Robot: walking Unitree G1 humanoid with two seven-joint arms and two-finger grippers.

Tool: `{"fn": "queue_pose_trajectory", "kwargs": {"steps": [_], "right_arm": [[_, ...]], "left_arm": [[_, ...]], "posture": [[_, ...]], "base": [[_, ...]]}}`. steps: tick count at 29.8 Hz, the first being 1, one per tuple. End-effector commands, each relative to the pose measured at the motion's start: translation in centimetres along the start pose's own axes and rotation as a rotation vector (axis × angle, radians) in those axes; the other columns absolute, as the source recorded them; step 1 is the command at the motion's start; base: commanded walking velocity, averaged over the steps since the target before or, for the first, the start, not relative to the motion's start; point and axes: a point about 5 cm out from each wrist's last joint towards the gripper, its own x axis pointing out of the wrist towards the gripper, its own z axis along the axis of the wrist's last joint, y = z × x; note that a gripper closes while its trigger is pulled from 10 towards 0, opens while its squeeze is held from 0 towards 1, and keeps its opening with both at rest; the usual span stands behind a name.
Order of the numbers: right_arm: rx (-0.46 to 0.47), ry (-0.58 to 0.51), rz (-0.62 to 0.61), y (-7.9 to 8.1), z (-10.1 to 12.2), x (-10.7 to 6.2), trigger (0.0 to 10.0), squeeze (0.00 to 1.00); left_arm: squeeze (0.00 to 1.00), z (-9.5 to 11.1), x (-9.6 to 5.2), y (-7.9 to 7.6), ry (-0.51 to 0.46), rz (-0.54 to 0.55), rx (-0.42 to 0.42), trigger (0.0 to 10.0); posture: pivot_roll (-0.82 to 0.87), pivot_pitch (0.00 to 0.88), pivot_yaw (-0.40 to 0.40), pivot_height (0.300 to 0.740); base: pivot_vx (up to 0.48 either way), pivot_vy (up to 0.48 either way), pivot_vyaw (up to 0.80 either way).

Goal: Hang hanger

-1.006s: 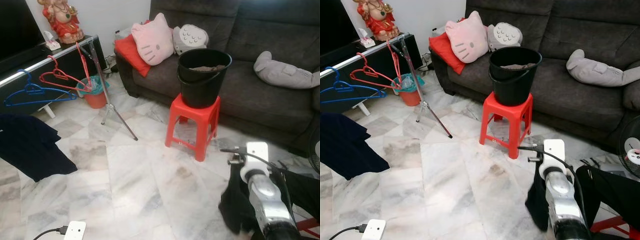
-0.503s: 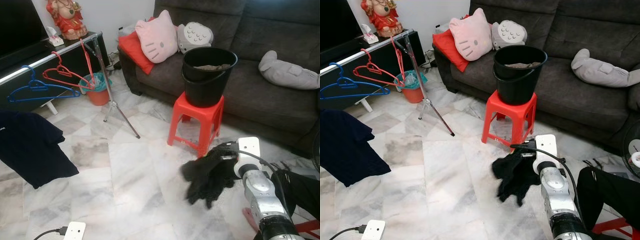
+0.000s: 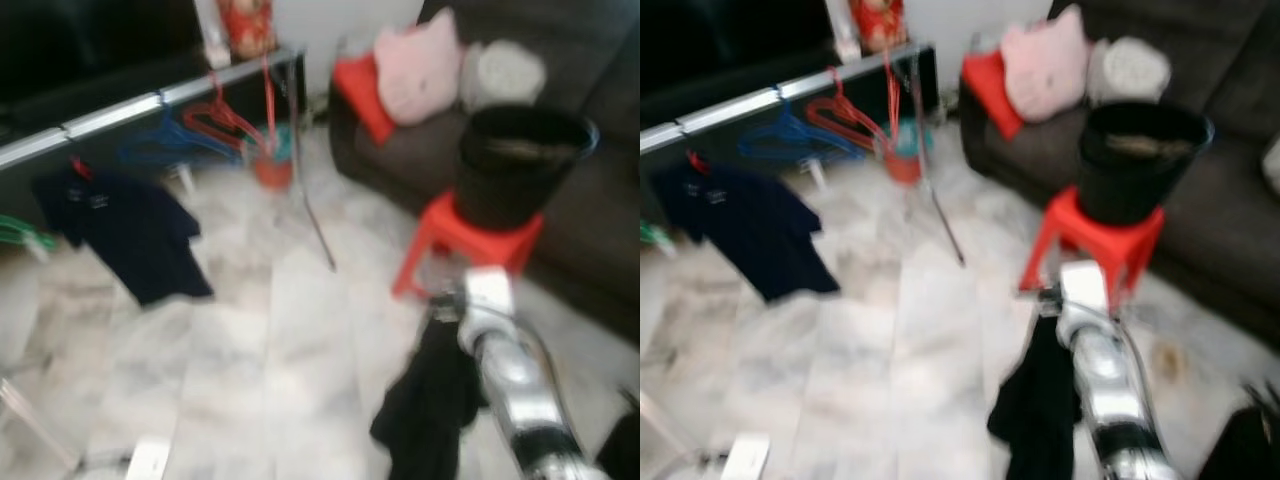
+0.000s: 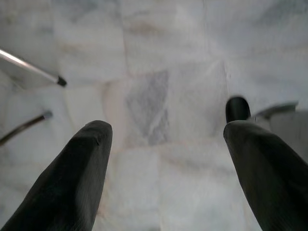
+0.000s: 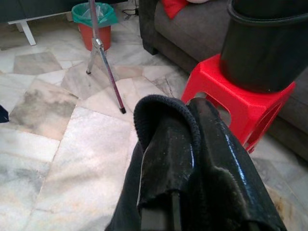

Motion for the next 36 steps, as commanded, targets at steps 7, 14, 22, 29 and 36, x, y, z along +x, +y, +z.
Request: {"fn": "queue_pose_trajectory", "kwargs": {"steps": [7,14,22,29,36], "right_arm": [[-0.021,-0.021,-0.009,-0.44,0.13,-0.07,10.0,0.0],[-0.014,-0.013,-0.013,-0.47,-0.02,-0.06,10.0,0.0],[-0.018,-0.015,0.002,-0.28,-0.01,-0.01,10.0,0.0],[-0.018,-0.008,0.004,-0.11,-0.2,-0.01,10.0,0.0],[-0.026,-0.001,0.015,0.01,-0.39,-0.05,10.0,0.0]], "left_arm": [[0.0,-0.46,-0.11,0.03,0.011,0.01,-0.024,10.0],[0.0,-0.19,-0.06,0.15,0.003,0.017,-0.026,10.0],[0.0,0.08,0.02,0.09,-0.004,0.021,-0.026,10.0],[0.0,0.35,0.07,0.1,-0.015,0.024,-0.027,10.0],[0.0,0.12,0.01,0.25,-0.007,0.028,-0.028,10.0]], "posture": [[-0.03,0.0,0.038,0.74],[-0.02,0.0,0.039,0.74],[-0.02,0.0,0.039,0.74],[-0.02,0.0,0.04,0.74],[-0.02,0.0,0.038,0.74]], "base": [[0.034,0.0,0.56],[0.14,0.0,0.8],[0.254,0.0,0.0],[0.253,0.0,0.72],[0.263,0.0,0.0]]}}
